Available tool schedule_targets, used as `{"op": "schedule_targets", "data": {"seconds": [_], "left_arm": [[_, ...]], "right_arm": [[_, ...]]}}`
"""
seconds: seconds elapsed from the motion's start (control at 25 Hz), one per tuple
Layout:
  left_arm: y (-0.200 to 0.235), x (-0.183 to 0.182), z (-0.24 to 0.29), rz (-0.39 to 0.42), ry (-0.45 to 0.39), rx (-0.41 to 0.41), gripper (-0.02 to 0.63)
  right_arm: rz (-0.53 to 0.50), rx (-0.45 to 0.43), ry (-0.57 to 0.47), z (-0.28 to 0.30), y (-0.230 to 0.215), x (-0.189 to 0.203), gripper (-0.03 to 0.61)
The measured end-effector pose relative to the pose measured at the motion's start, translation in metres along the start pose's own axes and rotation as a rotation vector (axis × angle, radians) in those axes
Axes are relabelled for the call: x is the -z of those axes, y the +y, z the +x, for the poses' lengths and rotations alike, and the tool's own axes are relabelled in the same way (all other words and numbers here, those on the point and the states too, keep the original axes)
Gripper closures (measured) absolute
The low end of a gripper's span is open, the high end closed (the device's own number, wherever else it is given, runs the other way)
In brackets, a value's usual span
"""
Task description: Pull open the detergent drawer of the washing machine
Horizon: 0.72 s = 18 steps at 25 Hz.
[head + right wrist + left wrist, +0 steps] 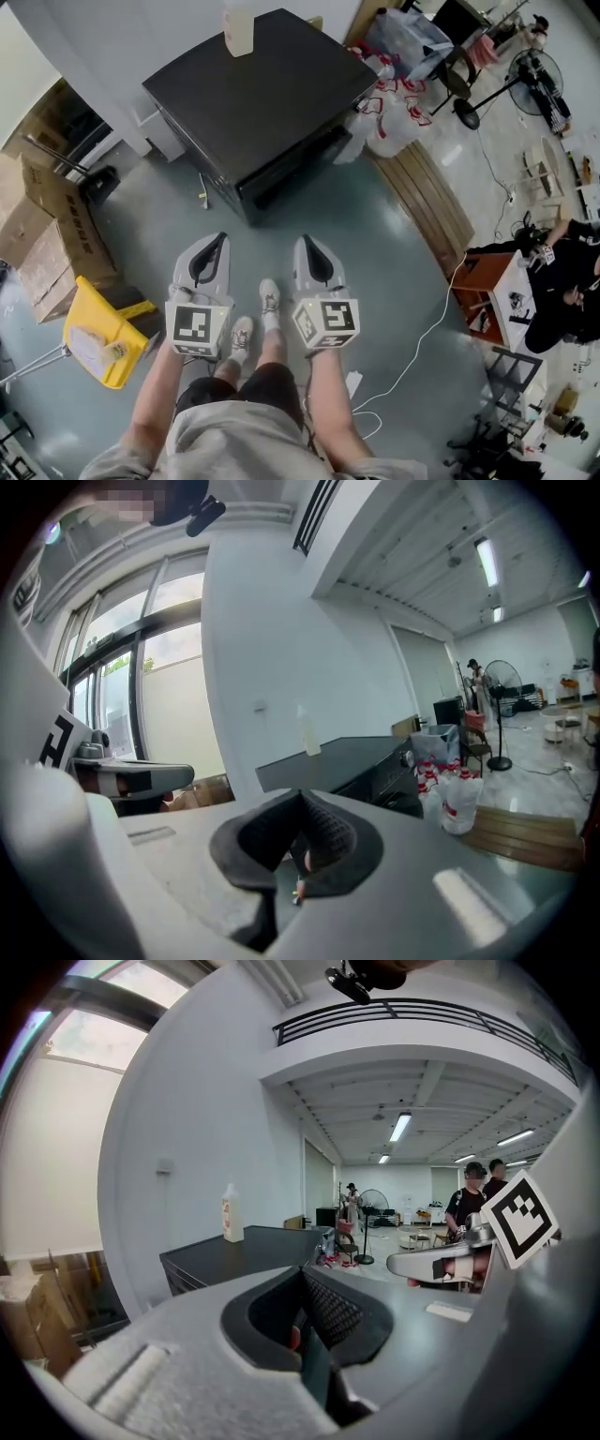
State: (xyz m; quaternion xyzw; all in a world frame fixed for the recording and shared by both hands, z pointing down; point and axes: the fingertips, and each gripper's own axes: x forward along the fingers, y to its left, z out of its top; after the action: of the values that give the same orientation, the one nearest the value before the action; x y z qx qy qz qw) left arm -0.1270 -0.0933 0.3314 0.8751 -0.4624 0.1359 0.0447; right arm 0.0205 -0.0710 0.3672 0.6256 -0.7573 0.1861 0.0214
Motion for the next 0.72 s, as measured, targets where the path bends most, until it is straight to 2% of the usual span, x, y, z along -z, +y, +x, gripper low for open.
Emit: {"op": "schedule_targets", "data": {"seconds": [0.28, 0.72], "left_arm": [[0.017, 0.03, 0.055, -0.037, 0.046, -0.077, 0.603], [0.036, 0.108, 0.109, -0.097, 0.155, -0.144, 0.603]], "right_arm": [[0.038, -0.062, 0.061, 0.07, -0.032, 0.031, 0.575], [0.137, -0.118, 0.101, 0.151, -0.07, 0.085, 0.575]]}}
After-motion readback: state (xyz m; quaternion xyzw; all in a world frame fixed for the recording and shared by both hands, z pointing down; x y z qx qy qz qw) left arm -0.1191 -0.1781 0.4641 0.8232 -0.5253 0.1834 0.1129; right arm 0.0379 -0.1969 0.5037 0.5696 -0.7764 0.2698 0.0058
